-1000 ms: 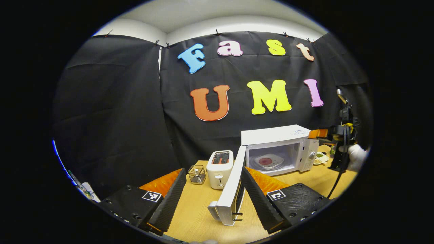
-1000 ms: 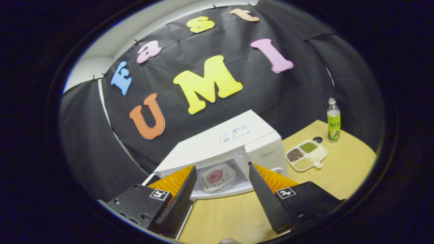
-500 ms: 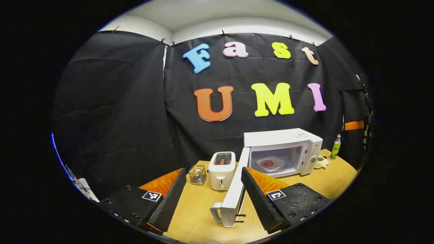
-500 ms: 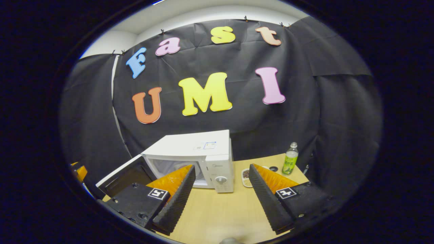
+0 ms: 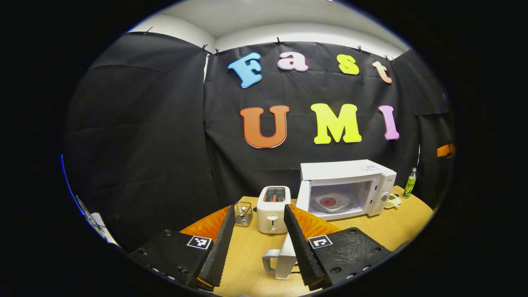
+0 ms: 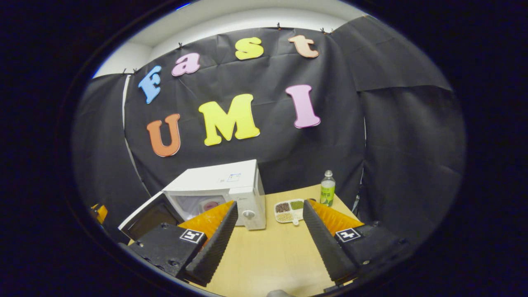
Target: Open the microwave oven with the left hand, put the food in, and close the microwave oven.
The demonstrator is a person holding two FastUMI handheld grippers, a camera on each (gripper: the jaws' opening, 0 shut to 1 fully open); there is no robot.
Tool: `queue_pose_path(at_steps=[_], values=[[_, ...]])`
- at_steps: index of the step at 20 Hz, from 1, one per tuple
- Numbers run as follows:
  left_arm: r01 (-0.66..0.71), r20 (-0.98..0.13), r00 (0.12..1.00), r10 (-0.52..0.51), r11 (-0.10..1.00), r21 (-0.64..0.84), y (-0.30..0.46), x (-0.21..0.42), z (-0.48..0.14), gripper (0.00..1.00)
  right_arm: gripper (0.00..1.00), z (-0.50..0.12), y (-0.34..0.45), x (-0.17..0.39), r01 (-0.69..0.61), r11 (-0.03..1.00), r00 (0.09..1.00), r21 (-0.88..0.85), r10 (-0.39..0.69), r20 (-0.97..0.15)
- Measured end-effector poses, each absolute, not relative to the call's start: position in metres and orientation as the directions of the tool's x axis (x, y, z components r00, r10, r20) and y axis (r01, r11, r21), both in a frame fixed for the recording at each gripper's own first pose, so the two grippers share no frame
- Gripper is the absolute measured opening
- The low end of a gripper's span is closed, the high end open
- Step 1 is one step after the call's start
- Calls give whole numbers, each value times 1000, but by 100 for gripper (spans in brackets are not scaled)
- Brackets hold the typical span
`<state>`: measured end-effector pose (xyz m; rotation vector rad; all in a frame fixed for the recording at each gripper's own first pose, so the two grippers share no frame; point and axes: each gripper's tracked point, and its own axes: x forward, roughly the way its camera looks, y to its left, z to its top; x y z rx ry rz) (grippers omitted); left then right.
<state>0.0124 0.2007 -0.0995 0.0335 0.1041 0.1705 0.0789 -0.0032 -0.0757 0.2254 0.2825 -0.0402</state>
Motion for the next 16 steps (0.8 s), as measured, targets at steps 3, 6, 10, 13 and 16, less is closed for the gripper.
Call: queue_pose_path(at_steps=[3,6,10,13,16], values=[[-142,-125,982,144,989,30,202,15,-115,46,100,-73,-3,75,72,973,959,219,-7,-284],[-152,-138,978,156,988,39,207,22,-128,23,100,-69,-6,73,67,975,959,211,-4,-283],[-185,-145,971,191,981,56,216,28,-142,0,100,-67,-7,72,46,974,959,222,19,-281],[-185,-187,963,195,980,68,223,29,-168,0,100,-71,-5,71,29,968,952,250,49,-301],[-192,-236,950,206,978,83,232,31,-198,0,91,-69,-10,69,32,968,949,248,48,-310]])
